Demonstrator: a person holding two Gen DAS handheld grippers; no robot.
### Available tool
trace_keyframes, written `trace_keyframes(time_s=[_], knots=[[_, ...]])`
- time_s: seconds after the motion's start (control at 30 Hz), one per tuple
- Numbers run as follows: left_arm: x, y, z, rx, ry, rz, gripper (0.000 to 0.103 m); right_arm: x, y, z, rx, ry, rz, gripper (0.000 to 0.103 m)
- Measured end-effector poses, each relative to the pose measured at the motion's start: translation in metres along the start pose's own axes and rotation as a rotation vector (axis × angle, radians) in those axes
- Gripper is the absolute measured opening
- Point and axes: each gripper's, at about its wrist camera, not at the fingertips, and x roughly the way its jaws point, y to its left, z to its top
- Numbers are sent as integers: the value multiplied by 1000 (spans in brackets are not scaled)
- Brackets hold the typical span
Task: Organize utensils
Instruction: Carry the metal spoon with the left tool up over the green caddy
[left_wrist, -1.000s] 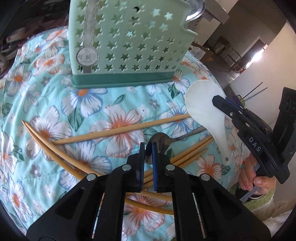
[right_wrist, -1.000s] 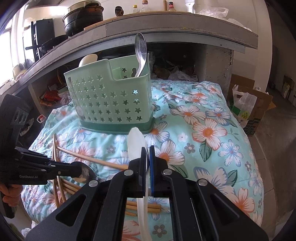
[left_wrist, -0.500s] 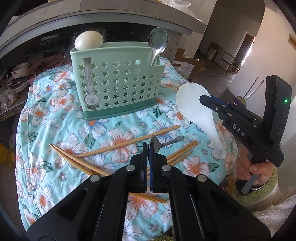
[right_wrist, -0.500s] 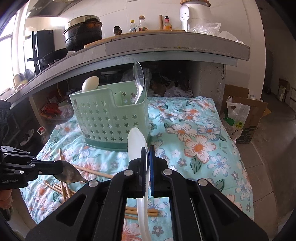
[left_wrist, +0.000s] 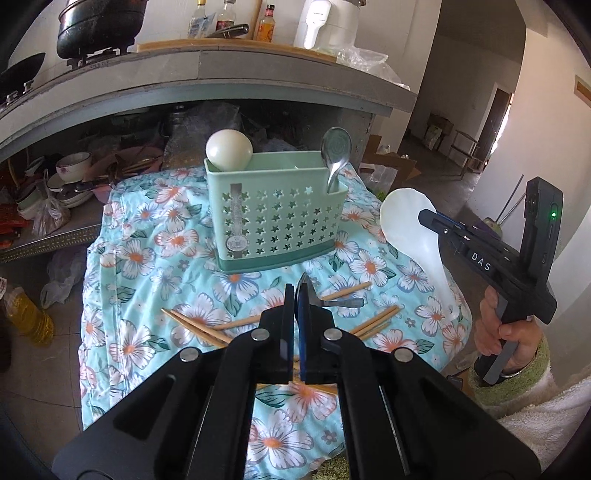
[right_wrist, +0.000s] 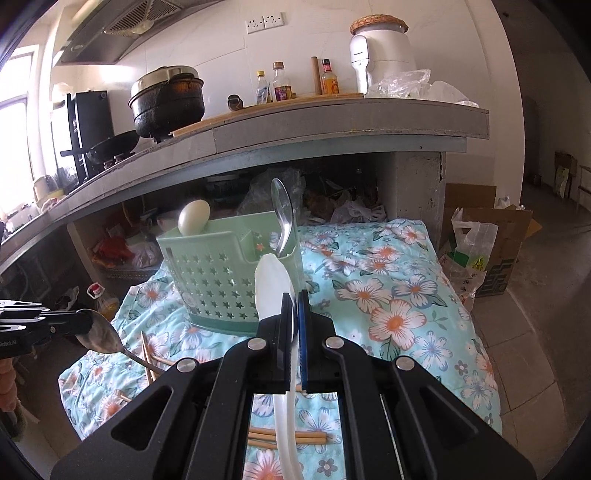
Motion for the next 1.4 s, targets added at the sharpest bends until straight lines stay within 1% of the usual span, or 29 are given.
trace_keyframes(time_s=[0.17,0.4,0.57,0.63,0.77,0.9,1.0,1.1,1.17,1.27,1.4], knots=[[-22,20,13,-41,-70,28,1,-3,2,4,7,-13,5,4],[-48,41,29,-92,-190,35,1,-1,1,5,12,-9,1,4],[-58,54,55,-139,-293,66,1,4,0,2,19,7,9,3],[-60,57,67,-136,-329,95,1,5,1,1,16,14,11,4],[-56,54,91,-60,-375,173,1,6,3,0,14,18,11,4],[-31,48,109,42,-353,261,1,8,2,0,17,24,10,4],[-10,45,119,108,-304,320,1,9,2,-1,17,30,8,4],[8,43,125,165,-253,357,1,9,0,-1,19,32,5,4],[21,43,128,183,-216,358,1,10,-1,-1,24,35,7,4],[37,45,131,181,-166,343,1,13,-1,-2,29,43,10,4],[51,48,130,152,-131,284,3,14,0,-4,27,49,12,4]])
